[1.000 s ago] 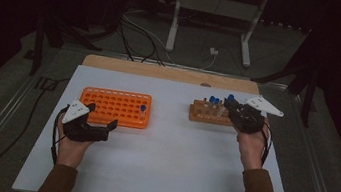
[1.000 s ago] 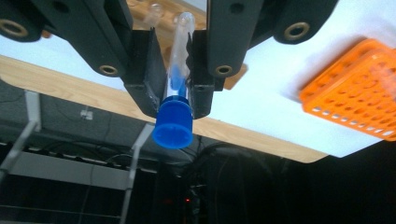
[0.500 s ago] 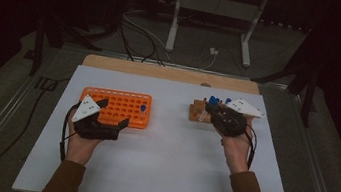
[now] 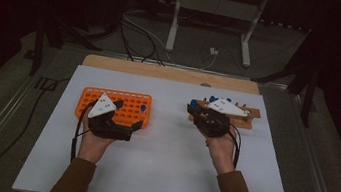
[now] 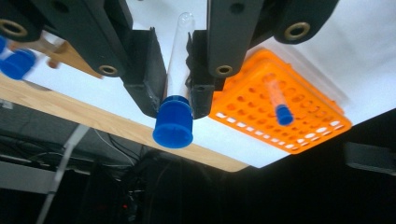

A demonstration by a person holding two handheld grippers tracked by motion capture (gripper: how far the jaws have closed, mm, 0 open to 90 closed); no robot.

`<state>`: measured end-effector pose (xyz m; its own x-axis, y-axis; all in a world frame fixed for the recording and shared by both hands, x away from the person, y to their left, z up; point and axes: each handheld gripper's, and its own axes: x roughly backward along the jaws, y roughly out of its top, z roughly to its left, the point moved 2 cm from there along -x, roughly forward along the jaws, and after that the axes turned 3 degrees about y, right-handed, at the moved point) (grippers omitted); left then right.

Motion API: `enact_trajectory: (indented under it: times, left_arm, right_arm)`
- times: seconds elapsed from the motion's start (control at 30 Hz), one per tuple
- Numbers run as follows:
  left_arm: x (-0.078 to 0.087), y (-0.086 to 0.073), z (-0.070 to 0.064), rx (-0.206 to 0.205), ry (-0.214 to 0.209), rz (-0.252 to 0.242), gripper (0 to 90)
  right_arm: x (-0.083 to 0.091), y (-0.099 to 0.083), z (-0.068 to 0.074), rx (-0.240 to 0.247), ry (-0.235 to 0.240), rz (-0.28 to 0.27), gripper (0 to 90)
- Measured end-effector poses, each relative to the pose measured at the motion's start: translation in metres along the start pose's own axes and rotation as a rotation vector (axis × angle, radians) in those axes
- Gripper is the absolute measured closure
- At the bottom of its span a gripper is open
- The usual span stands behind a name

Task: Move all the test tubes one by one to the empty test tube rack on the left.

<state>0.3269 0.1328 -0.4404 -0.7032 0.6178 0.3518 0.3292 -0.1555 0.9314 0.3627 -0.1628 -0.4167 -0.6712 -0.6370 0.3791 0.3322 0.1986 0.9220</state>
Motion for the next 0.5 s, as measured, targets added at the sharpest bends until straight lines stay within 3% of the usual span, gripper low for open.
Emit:
enact_trajectory:
  times: [0.5]
  left_arm:
    - [-0.019,0.009,-0.019,-0.042,-0.014,0.006,3.3]
  right_arm:
    - [-0.009,0.005,0.027,0.022,0.089,0.0,76.0]
